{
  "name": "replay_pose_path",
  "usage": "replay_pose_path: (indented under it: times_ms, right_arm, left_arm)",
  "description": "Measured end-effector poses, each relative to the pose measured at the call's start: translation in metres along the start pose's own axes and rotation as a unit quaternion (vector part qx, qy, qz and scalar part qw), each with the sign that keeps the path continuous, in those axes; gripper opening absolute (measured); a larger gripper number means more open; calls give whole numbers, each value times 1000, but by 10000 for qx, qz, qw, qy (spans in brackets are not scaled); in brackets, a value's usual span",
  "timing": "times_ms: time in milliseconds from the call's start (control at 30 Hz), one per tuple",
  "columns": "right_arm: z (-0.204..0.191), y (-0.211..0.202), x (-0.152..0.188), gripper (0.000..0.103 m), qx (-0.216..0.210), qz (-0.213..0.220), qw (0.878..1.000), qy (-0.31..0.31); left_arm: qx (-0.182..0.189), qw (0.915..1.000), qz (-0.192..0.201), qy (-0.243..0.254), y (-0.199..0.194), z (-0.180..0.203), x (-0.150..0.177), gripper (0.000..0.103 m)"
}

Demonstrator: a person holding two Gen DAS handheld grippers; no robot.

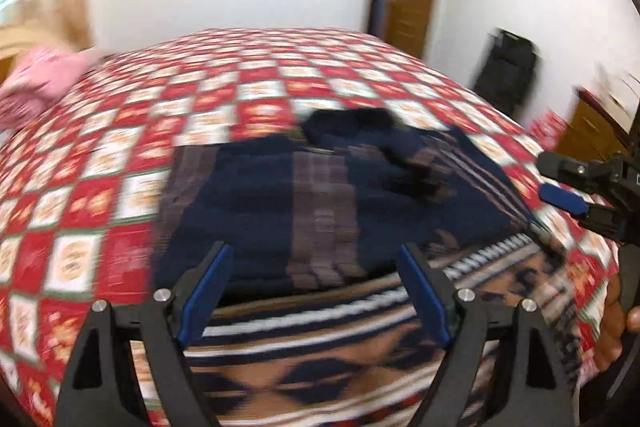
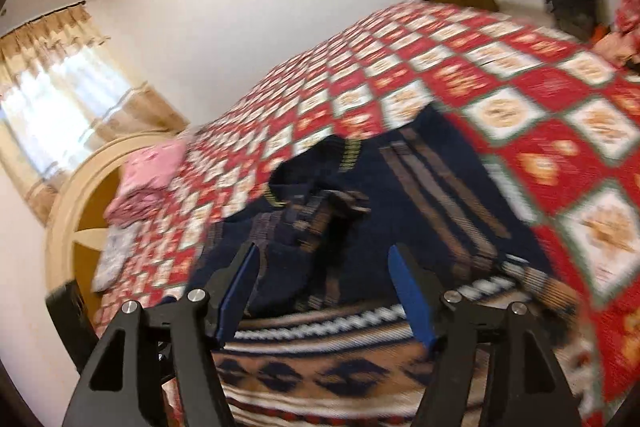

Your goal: Fold small clothes

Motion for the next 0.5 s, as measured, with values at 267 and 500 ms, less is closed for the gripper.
replay_pose_path:
  times_ms: [267, 500]
  right_arm:
    - [-42, 104, -34, 68, 674, -643, 9917, -883]
    - [-23, 167, -29, 24, 1472, -1487, 9709, -1169]
  left_arm:
    - [-685, 9953, -54, -680, -5, -69, 12, 87]
    - [-831, 9926, -75, -880, -15, -95, 24, 87]
Point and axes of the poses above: each gripper's, at about its wrist camera, not at the fingertips, and y roughly the way its jaws point, z to its right, x to its underside, the point moved 6 cm from there along y, roughly the way its jaws point, and after that the axes turned 9 degrees about y, right-handed, at the moved point
